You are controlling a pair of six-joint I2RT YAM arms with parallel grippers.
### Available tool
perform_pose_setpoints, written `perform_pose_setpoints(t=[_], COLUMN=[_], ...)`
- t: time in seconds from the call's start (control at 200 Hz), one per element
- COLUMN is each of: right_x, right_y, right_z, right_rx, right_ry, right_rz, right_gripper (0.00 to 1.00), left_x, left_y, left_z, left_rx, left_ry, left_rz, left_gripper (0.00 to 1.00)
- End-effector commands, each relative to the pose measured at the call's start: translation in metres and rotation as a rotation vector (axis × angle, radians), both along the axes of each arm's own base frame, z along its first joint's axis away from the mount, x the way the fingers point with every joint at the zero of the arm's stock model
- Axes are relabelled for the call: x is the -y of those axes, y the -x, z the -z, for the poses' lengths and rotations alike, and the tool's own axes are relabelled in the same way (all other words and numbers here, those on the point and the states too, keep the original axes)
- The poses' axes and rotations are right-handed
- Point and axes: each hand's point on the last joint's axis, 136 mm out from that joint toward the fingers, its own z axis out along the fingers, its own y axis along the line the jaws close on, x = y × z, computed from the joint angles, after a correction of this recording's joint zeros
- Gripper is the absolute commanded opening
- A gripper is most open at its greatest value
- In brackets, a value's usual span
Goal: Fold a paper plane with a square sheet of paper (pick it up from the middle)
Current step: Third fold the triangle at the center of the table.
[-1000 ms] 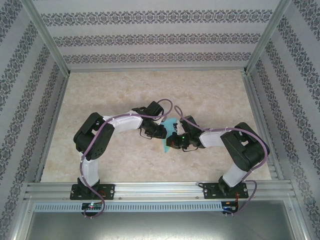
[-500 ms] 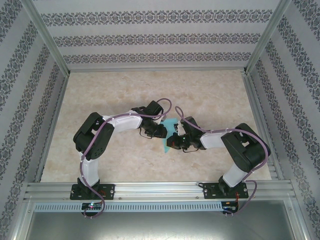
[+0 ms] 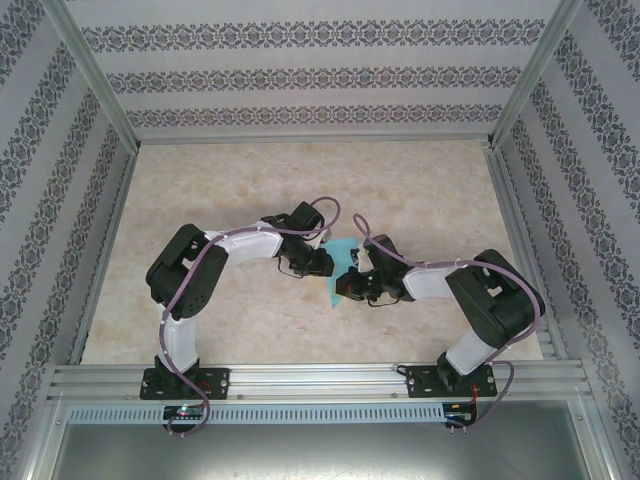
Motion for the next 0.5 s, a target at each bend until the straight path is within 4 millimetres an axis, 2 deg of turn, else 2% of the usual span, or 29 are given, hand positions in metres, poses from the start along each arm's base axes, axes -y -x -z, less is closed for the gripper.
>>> perform_pose_setpoints(t=[0.0, 0.125, 0.34, 0.495], right_x=[0.008, 0.009, 0.016, 0.026], right_y=[0.001, 0.0, -0.002, -0.006], right_z=[0.0, -0.004, -0.008, -0.009], right_rx=[-0.003, 0.007, 0.012, 0.02], right_ry=[0.013, 0.005, 0.018, 0.038], right_rz=[0.024, 0.029, 0.031, 0.046], right_gripper=[0.0, 0.0, 0.0, 0.0], left_x=[0.007, 0.012, 0.014, 0.015], left_y=[0.001, 0.003, 0.006, 0.005], left_z=[-0.004, -0.012, -0.007, -0.011], left_rx=[-0.03, -0.04, -0.056, -0.053], left_ry=[0.073, 0.12, 0.13, 0.146], left_rz=[-0.026, -0.031, -0.03, -0.032], left_gripper=[0.31, 0.31, 0.31, 0.29])
